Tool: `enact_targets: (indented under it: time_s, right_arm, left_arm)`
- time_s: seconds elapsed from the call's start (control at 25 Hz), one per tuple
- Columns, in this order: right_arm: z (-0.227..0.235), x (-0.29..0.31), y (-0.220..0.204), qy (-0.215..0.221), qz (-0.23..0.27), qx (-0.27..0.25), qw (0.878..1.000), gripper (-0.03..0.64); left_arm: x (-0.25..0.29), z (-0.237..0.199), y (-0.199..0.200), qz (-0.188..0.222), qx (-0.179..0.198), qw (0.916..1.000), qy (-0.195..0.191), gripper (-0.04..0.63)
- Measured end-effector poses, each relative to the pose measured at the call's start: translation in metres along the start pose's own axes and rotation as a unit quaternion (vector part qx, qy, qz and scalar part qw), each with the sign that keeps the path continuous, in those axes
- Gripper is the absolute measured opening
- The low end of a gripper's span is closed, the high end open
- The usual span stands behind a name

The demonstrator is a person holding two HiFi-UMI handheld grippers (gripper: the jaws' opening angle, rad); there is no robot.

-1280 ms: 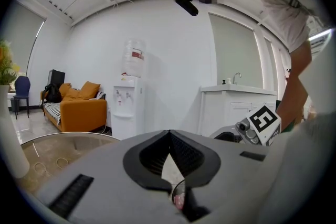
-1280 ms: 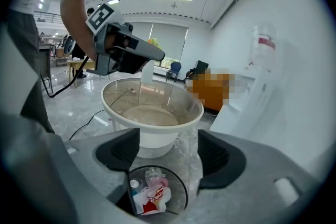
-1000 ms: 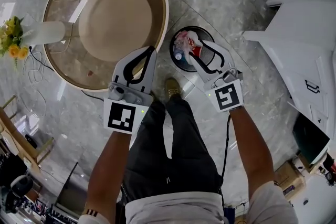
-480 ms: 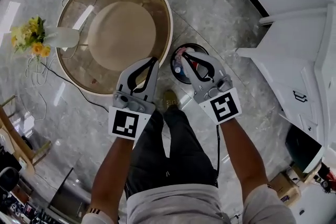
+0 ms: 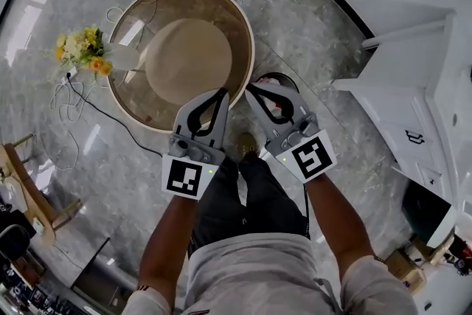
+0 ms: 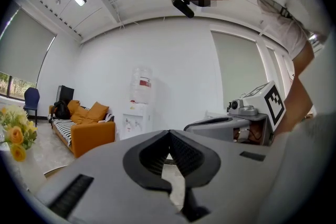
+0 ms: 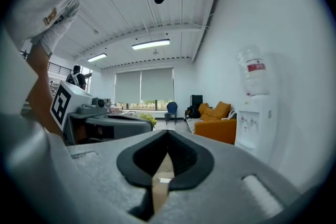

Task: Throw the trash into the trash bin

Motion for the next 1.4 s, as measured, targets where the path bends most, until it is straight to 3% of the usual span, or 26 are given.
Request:
enact_targets:
  time_s: [0.56, 0.72, 1.0, 1.4]
  right_arm:
    - [-0.049, -0.03, 0.086, 0.017, 0.049, -0.013, 0.999, 0.002]
    - [-0.052, -0.041, 0.094, 0.015, 0.047, -0.001, 0.999, 0.002]
    - [-0.057, -0.057, 0.116, 0.001, 0.068, -0.018, 0.998, 0.0]
    - [-0.076, -0.064, 0.126, 0.002, 0.071, -0.044, 0.997, 0.0]
  left_arm:
    - [-0.07, 0.001, 0.078, 0.038, 0.001, 0.9992, -0.014, 0.0]
    - [-0.087, 0.001, 0.09, 0.04, -0.002, 0.9992, -0.003, 0.0]
    - [-0.109, 0.005, 0.122, 0.09, 0.001, 0.9959, 0.005, 0.0]
    - [-0.124, 0.012, 0.132, 0.09, 0.008, 0.9959, -0.002, 0.0]
Point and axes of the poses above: the fingertips, and each gripper's own axes: x forward along the fingers, z to its right, y out of its top, the point moved 8 cm from there along -x, backward along the fingers, and after that the axes turned 14 degrees about -z, right-handed, at the moved point
